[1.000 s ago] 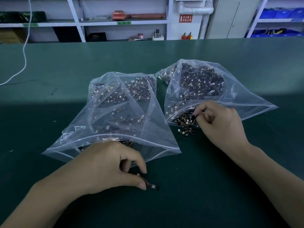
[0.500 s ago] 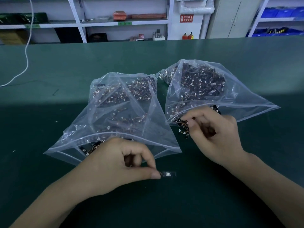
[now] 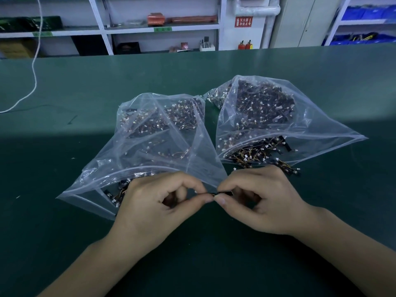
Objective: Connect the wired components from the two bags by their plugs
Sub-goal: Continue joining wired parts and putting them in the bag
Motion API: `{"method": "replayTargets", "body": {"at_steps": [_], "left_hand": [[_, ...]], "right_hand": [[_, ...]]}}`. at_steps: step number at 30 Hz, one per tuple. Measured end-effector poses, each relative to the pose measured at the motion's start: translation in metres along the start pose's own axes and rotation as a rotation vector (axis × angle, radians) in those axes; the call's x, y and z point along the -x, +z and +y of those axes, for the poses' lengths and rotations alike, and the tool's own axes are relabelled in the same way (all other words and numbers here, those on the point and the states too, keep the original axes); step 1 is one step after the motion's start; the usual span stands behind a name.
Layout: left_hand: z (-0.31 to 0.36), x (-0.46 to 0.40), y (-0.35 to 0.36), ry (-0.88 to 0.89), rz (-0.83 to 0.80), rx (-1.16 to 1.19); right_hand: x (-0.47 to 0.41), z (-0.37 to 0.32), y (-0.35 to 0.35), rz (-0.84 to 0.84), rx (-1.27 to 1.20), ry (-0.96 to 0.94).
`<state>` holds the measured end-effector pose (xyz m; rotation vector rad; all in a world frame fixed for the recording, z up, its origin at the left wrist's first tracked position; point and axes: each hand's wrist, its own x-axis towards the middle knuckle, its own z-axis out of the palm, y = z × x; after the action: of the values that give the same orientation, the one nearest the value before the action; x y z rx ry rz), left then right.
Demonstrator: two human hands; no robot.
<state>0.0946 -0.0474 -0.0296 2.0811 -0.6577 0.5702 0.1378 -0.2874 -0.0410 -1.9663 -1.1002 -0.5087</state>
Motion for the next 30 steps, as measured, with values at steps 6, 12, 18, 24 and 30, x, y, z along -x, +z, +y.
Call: {"method": "replayTargets", "body": {"at_steps": [6, 12, 18, 24, 30], "left_hand": [[-0.0011, 0.0003, 0.0012, -0.028, 0.004, 0.005], [-0.0014, 0.0012, 0.0009, -0.053, -0.011, 0.040], [-0.0017, 0.0011, 0.0000, -0.050, -0.012, 0.066], [-0.0016, 0.0005, -0.0002, -0.036, 0.003, 0.067], [-0.0003, 0.0002, 0.0002, -0.012, 0.026, 0.072]], "right_hand": [[-0.0005, -0.0003, -0.0001, 0.038, -0.015, 0.037], [-0.0015, -0.0005, -0.0003, 0.041, -0.037, 0.058], [-0.0032, 0.0014, 0.0008, 0.086, -0.028, 0.060], [-0.0031, -0.0002, 0.0018, 0.055, -0.026, 0.036], [-0.0020, -0.0019, 0.0001, 0.035, -0.011, 0.029]]}}
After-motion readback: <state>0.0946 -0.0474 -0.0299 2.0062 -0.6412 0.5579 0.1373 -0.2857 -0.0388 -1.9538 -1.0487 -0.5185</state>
